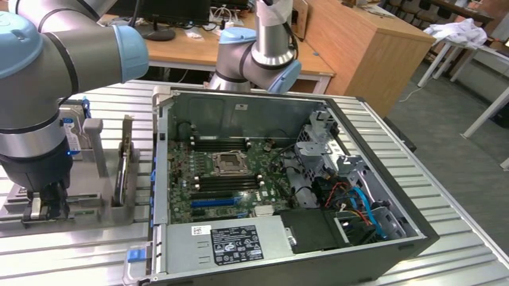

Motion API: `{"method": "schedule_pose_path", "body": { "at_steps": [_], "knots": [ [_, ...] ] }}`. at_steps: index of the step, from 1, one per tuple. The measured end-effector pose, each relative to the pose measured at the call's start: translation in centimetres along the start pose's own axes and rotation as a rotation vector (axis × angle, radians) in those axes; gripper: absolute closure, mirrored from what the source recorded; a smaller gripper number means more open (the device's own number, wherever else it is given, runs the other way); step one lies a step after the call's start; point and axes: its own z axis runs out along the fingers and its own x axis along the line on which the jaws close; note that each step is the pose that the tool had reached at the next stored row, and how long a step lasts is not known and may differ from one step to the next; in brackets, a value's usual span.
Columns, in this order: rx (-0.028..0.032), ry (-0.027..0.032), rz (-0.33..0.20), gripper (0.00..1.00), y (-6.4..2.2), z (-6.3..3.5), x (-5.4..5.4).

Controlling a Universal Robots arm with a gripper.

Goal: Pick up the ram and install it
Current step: 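Pick up the ram and move it above insertion slot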

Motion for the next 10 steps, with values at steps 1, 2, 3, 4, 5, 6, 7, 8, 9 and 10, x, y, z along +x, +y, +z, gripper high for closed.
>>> {"method": "schedule_pose_path", "body": {
  "at_steps": [1, 2, 3, 4, 5, 6, 7, 8, 9, 10],
  "knots": [
    [0.0, 0.0, 0.0, 0.88, 0.0, 0.0, 0.0],
    [0.0, 0.0, 0.0, 0.88, 0.0, 0.0, 0.0],
    [0.0, 0.0001, 0.0, 0.88, 0.0, 0.0, 0.0],
    [0.0, 0.0, 0.0, 0.88, 0.0, 0.0, 0.0],
    [0.0001, 0.0001, 0.0, 0.88, 0.0, 0.0, 0.0],
    [0.0, 0.0, 0.0, 0.88, 0.0, 0.0, 0.0],
    [0.0001, 0.0001, 0.0, 0.88, 0.0, 0.0, 0.0],
    [0.0, 0.0001, 0.0, 0.88, 0.0, 0.0, 0.0],
    [0.0002, -0.0001, 0.0, 0.88, 0.0, 0.0, 0.0],
    [0.0003, -0.0001, 0.0, 0.88, 0.0, -0.02, 0.0]
  ]
}}
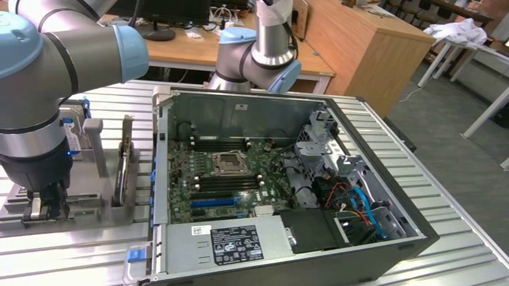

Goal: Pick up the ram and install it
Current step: 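Pick up the ram and move it above insertion slot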

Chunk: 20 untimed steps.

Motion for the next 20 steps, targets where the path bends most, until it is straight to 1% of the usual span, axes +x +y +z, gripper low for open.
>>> {"method": "schedule_pose_path", "body": {
  "at_steps": [8, 20],
  "knots": [
    [-0.0002, 0.0002, 0.0, 0.88, 0.03, -0.73, 0.0],
    [-0.0002, 0.0002, 0.0, 0.88, 0.08, -2.38, 0.0]
  ]
}}
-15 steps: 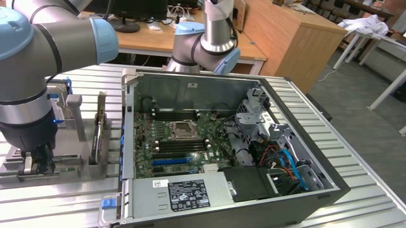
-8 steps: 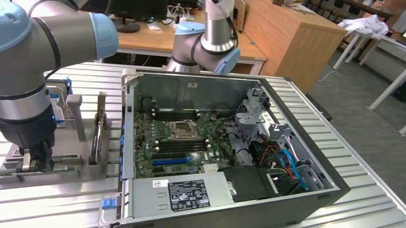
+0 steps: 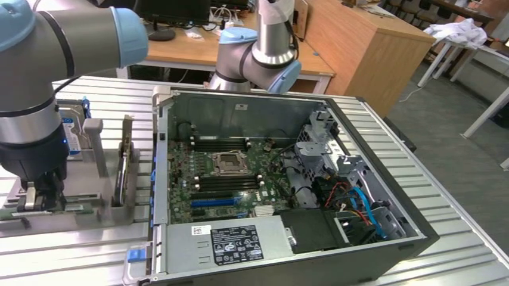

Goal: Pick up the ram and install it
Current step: 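Pick up the ram and move it above insertion slot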

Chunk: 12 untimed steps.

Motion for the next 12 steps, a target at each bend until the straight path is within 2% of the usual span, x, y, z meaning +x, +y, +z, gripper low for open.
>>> {"method": "schedule_pose_path", "body": {
  "at_steps": [7, 12],
  "knots": [
    [0.0001, 0.0, 0.0, 0.88, 0.04, -1.23, 0.0],
    [0.0, 0.0, 0.0, 0.88, 0.08, -2.51, 0.0]
  ]
}}
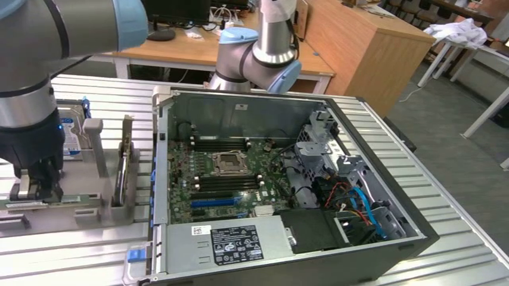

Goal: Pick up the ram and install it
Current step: 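Pick up the ram and move it above insertion slot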

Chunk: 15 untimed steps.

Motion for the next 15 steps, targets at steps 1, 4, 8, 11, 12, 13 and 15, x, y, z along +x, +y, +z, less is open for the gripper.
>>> {"method": "schedule_pose_path", "body": {
  "at_steps": [1, 4, 8, 11, 12, 13, 15],
  "knots": [
    [0.0, 0.0, 0.0, 0.88, 0.01, -0.27, 0.0],
    [0.0, 0.0, 0.0, 0.88, 0.04, -1.12, 0.0],
    [0.0, 0.0, 0.0, 0.88, 0.07, -2.13, 0.0],
    [-0.0001, 0.0001, 0.0, 0.88, 0.1, -3.03, -0.1],
    [0.0, 0.0, 0.0, 0.88, 0.11, -3.32, -0.1],
    [0.0, 0.0, 0.0, 0.88, 0.12, -3.6, -0.1],
    [0.0, 0.0, 0.0, 0.88, 0.14, -4.16, -0.1]
  ]
}}
